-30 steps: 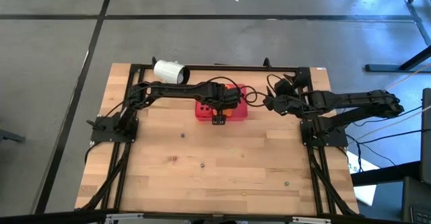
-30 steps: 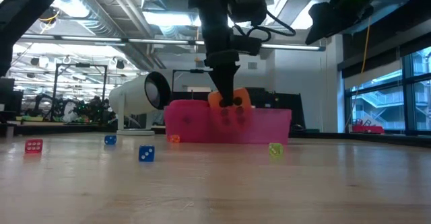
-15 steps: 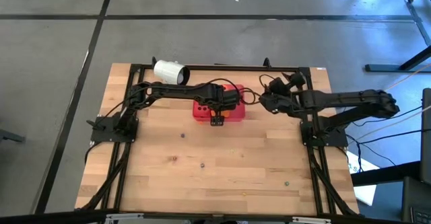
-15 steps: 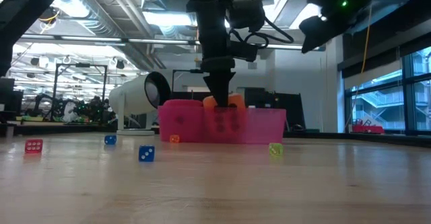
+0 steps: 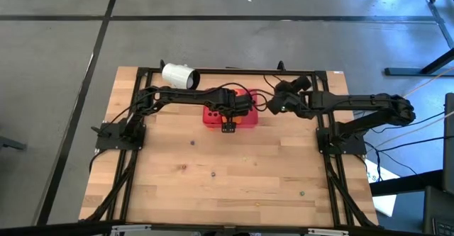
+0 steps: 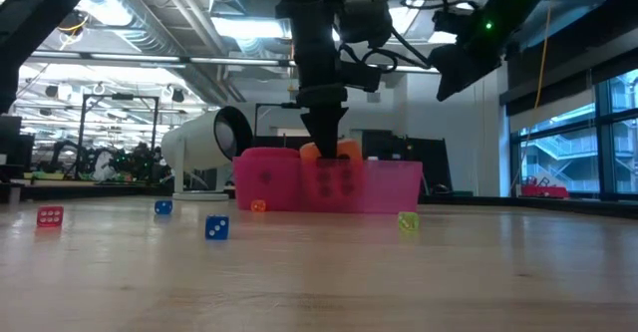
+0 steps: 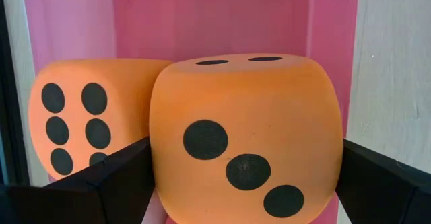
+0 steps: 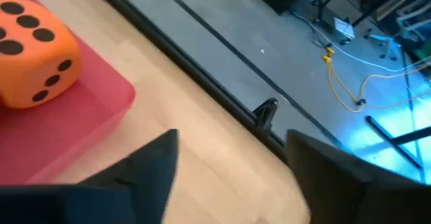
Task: Pick & Place Dice
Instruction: Put the big orange dice into the red bin
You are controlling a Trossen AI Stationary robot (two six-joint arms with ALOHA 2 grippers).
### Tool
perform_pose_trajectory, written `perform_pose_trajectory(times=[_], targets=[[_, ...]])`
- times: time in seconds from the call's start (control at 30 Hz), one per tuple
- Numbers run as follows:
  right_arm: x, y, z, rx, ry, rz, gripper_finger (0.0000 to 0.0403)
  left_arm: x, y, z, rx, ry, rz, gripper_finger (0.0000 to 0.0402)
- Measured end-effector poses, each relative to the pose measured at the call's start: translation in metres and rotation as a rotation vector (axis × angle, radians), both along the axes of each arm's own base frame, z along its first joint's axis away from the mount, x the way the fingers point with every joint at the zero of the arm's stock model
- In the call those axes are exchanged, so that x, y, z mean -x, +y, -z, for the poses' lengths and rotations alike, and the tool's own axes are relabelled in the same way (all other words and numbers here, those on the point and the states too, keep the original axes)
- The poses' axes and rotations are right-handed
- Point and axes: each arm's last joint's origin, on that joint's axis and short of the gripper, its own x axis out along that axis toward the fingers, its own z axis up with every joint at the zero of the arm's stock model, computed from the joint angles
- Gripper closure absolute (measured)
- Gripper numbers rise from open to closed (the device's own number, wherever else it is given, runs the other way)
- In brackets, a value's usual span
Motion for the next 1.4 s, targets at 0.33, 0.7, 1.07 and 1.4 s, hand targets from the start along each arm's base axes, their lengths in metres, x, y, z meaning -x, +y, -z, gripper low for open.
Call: perform_pose_trajectory(times=[0.33, 0.7, 1.07, 1.4], targets=[[0.002, 0.0, -0.002, 0.047, 0.079, -0.039, 0.039, 0.0, 0.0, 0.0, -0.002, 0.002, 0.005, 0.0025], [0.049, 0.005, -0.033, 0.069, -0.032, 0.011, 0.0396, 0.0, 0.0, 0.0, 0.004, -0.003, -0.017, 0.0025], [0.059, 0.021, 0.037, -0.042, -0.273, -0.351, 0.0399, 0.0, 0.0, 0.0, 0.002, -0.002, -0.011, 0.0025], [0.055, 0.032, 0.071, 0.005, -0.508, -0.842, 0.0402, 0.0, 0.0, 0.0, 0.003, -0.002, -0.01, 0.0025]])
